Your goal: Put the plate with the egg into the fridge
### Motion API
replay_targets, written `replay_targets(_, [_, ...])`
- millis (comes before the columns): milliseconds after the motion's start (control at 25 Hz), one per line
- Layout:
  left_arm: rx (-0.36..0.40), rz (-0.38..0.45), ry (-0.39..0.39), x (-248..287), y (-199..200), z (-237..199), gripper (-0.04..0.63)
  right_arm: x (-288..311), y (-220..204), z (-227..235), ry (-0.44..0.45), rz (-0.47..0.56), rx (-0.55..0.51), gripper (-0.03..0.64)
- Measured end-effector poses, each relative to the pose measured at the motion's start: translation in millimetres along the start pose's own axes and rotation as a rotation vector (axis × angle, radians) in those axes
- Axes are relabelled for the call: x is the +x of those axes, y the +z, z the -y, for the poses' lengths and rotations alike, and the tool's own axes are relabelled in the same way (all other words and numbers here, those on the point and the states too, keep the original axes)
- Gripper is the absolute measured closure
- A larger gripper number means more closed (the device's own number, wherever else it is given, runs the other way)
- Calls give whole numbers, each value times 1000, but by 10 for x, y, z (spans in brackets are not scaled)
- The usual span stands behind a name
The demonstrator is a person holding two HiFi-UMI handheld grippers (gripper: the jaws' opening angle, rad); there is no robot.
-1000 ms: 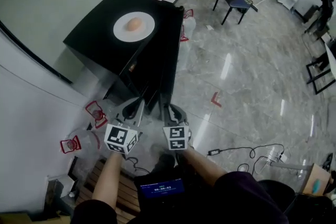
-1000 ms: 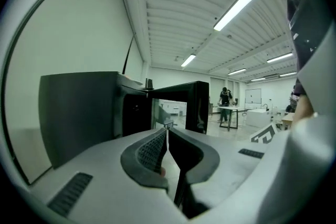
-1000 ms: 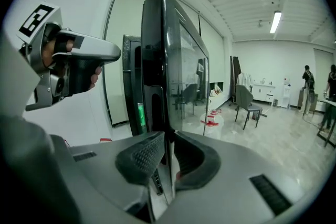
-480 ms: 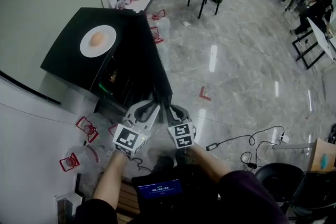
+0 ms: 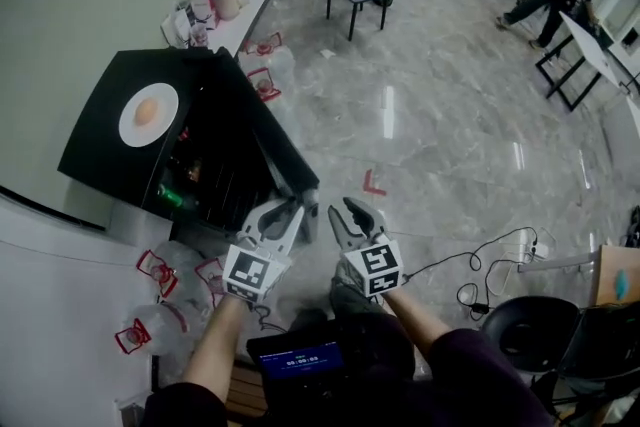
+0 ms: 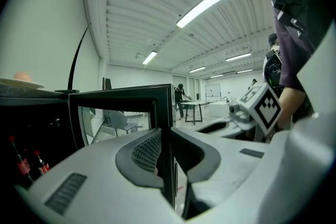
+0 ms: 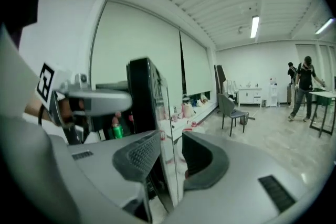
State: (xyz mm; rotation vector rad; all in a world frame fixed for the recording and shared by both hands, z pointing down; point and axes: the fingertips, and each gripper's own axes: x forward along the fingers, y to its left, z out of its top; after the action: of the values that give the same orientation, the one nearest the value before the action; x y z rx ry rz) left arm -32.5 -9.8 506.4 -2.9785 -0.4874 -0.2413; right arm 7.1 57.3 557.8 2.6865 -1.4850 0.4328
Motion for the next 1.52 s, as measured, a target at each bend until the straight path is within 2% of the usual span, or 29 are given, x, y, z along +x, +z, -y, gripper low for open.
replay_targets(120, [-9,-8,-6,210,47,69,572,-133,681,17,42,128,11,492])
replay_targets(240, [24,6,-6,456,71,121,572,-133,1100,-52,108,154,-23,375])
replay_targets(440, [41,18,-5,847,144,197,572,157,1219,228,111,107,-97,373])
replay_targets(800, [23,9,0,1501,274,201,572,440,1378,1051,294,89,-143,394])
replay_targets(1000, [-3,-2,97,1554,299,-45,572,714,1495,1676,351,90,-137,400])
replay_targets(1200, [-40,-2,212,1460,367,-369,572,1037,1644,2153,463,98,-130,400])
replay_targets(1360, [-71,-16,278,1373,515,-577,572,1304,1885,2403,544,112,-95,400])
replay_targets(1520, [-73,-27,329,1286,525,-739,572,1626,1979,2539,566,94,-104,399])
